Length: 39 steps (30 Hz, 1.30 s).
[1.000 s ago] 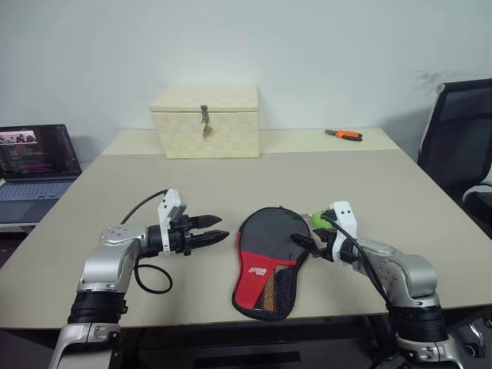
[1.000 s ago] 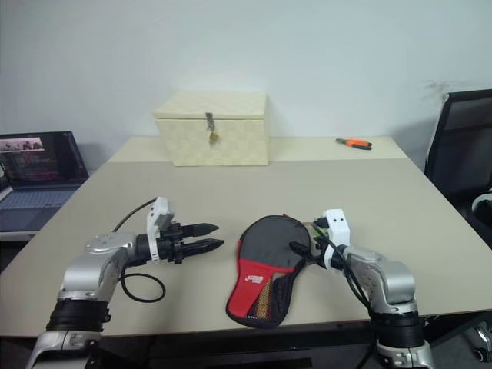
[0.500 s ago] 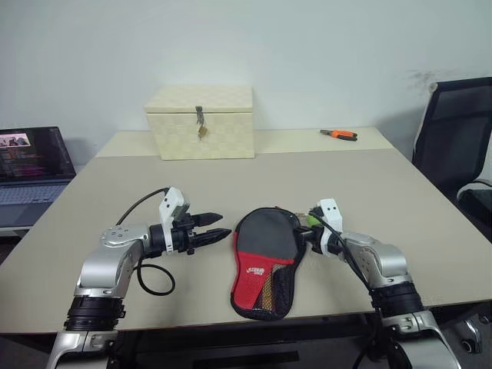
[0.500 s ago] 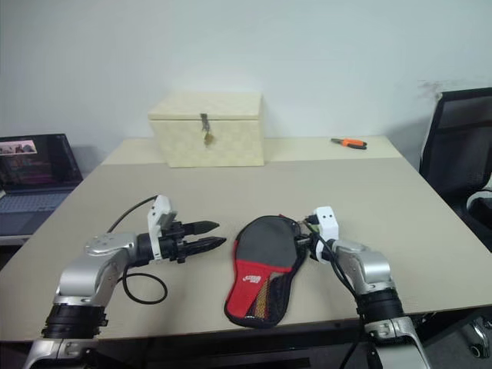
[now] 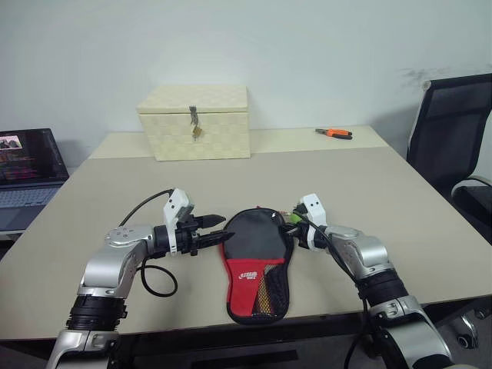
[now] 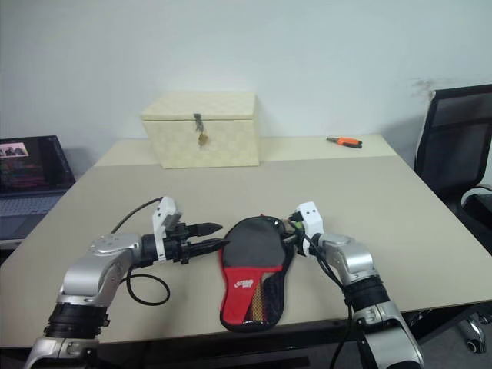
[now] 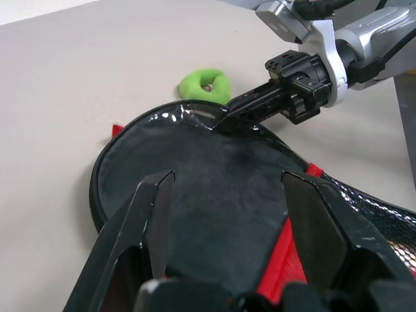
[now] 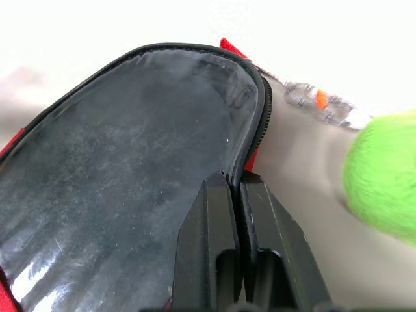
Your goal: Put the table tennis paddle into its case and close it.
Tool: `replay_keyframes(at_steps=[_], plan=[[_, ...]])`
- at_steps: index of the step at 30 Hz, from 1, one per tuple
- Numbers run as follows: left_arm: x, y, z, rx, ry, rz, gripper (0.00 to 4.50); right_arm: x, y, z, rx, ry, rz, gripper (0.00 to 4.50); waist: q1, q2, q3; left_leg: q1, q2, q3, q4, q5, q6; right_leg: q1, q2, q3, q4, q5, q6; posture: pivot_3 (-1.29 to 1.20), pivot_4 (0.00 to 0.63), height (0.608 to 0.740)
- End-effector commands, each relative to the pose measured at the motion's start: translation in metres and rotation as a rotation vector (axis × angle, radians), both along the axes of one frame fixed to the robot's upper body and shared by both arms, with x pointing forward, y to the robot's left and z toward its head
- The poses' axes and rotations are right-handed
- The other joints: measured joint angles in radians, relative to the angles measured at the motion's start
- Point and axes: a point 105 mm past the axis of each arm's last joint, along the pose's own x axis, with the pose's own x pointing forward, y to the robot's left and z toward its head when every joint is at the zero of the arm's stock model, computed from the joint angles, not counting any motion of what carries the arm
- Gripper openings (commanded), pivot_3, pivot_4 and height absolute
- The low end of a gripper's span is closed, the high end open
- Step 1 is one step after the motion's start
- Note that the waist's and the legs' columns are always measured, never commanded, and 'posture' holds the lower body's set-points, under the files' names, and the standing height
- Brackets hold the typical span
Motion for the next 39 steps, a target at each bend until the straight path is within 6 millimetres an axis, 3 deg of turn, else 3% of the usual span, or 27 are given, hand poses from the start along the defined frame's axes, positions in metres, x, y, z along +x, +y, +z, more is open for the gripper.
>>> replay_keyframes(at_steps=[1, 2, 6, 16, 22, 26, 28, 31, 36, 39], plan=[[0.0, -0.004, 0.016, 0.009, -0.068, -0.024, 2.85, -0.002, 0.015, 0.009, -0.004, -0.029, 0.058, 0.04, 0.0, 0.0, 0.0, 0.0, 0.0, 0.0, 0.0, 0.0, 0.0, 0.0, 0.0, 0.0, 0.0, 0.0, 0.0, 0.0, 0.15, 0.74], [0.001, -0.005, 0.016, 0.009, -0.068, -0.024, 2.85, -0.002, 0.015, 0.008, -0.007, -0.025, 0.057, 0.04, 0.0, 0.0, 0.0, 0.0, 0.0, 0.0, 0.0, 0.0, 0.0, 0.0, 0.0, 0.0, 0.0, 0.0, 0.0, 0.0, 0.15, 0.74], [0.003, -0.006, 0.015, 0.014, -0.072, -0.026, 2.85, -0.002, 0.007, 0.005, -0.025, -0.01, 0.031, 0.94, 0.001, 0.0, 0.0, 0.0, 0.0, 0.0, 0.0, 0.0, 0.0, 0.0, 0.0, 0.0, 0.0, 0.0, 0.0, 0.0, 0.15, 0.74], [0.015, -0.02, 0.011, 0.024, -0.088, -0.062, 2.85, -0.023, -0.022, 0.004, -0.058, 0.031, 0.051, 4.49, 0.016, 0.0, 0.0, -0.003, 0.0, -0.003, 0.001, 0.0, 0.0, 0.0, -0.001, -0.001, -0.001, 0.0, 0.0, 0.0, 0.15, 0.74], [0.017, -0.031, -0.004, 0.073, -0.083, -0.127, 2.85, -0.048, -0.056, 0.024, -0.093, -0.009, 0.062, 4.49, 0.037, 0.0, 0.0, -0.004, -0.002, -0.003, 0.001, 0.0, 0.0, 0.0, -0.001, -0.001, -0.002, 0.0, 0.0, 0.0, 0.15, 0.74], [0.017, -0.03, -0.022, 0.137, -0.041, -0.163, 3.02, -0.052, -0.073, 0.039, -0.129, -0.061, 0.045, 4.5, 0.036, 0.0, 0.0, -0.004, -0.002, -0.003, 0.001, 0.0, 0.0, -0.001, 0.0, -0.002, -0.002, -0.001, 0.002, 0.0, 0.15, 0.74], [0.021, -0.033, -0.025, 0.16, -0.06, -0.173, 3.44, -0.05, -0.077, 0.044, -0.144, -0.084, 0.039, 4.5, 0.036, 0.0, 0.0, -0.004, -0.003, -0.003, 0.001, 0.0, 0.0, -0.001, 0.0, -0.002, -0.002, -0.002, 0.004, 0.0, 0.15, 0.74], [0.024, -0.038, -0.028, 0.18, -0.076, -0.205, 4.45, -0.045, -0.079, 0.05, -0.158, -0.115, 0.036, 4.5, 0.037, 0.0, 0.0, -0.004, -0.003, -0.003, 0.002, 0.0, 0.0, -0.001, 0.0, -0.002, -0.001, -0.003, 0.005, 0.0, 0.15, 0.74], [0.028, -0.044, -0.034, 0.24, -0.126, -0.253, 4.45, -0.031, -0.077, 0.058, -0.198, -0.188, 0.036, 4.5, 0.035, 0.0, 0.0, -0.004, -0.004, -0.002, 0.002, 0.0, 0.0, -0.001, 0.0, -0.002, -0.002, -0.003, 0.004, 0.0, 0.15, 0.74], [0.03, -0.049, -0.039, 0.274, -0.153, -0.282, 4.45, -0.011, -0.076, 0.064, -0.231, -0.248, 0.013, 4.5, 0.035, 0.0, 0.0, -0.004, -0.004, -0.002, 0.001, 0.0, 0.0, -0.001, 0.0, -0.002, -0.002, -0.002, 0.004, 0.0, 0.15, 0.74]])
